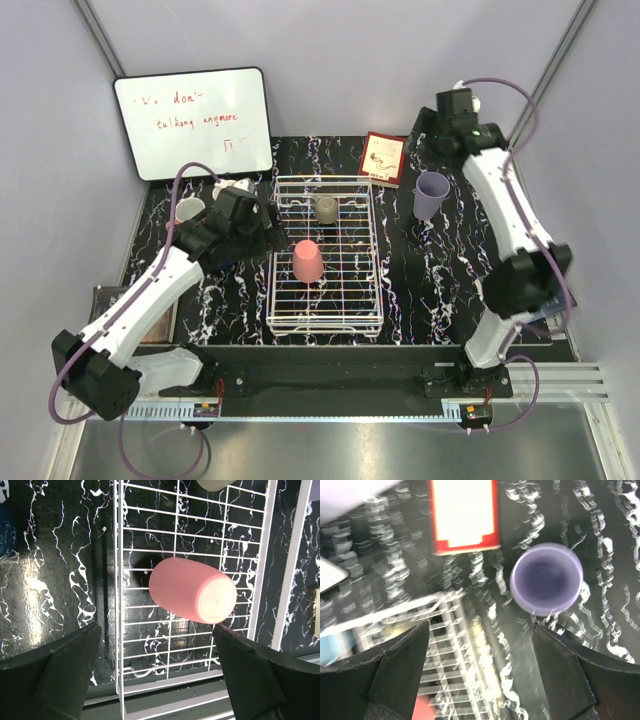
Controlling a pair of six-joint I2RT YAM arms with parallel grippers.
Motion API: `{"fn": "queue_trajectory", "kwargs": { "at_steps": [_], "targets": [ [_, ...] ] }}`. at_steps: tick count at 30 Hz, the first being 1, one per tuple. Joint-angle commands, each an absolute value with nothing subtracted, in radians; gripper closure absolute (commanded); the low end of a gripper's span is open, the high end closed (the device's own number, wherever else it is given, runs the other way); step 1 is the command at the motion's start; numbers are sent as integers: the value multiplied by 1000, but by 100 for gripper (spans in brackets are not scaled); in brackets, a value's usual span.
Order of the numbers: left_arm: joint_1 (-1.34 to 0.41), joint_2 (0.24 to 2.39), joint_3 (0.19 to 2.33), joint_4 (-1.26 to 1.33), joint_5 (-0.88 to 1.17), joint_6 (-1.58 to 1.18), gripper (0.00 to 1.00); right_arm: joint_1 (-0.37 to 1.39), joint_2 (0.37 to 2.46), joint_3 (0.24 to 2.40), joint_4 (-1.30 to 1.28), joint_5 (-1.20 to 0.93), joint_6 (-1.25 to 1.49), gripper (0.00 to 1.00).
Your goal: Unload the cups from the dish rack
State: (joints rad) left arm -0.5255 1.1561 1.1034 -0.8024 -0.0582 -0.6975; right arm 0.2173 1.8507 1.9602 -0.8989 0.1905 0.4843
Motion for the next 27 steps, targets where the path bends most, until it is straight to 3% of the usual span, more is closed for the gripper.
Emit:
{"fn": "queue_trajectory", "kwargs": {
  "at_steps": [1, 5, 11, 27],
  "targets": [
    [-529, 1203, 1143, -744, -106, -647, 1, 229, 1554, 1729, -758, -79, 505, 9],
    [-567, 1259, 1161, -738, -167, -604, 1, 259, 1320, 1426, -647, -189, 521, 3],
    [-704, 1328, 1270, -729, -305, -563, 1, 290, 1069, 1217, -673, -179, 535, 0],
    [-749, 1523, 1304, -707, -282, -658, 1, 290, 911, 1121, -767, -219, 534, 0]
  ]
}}
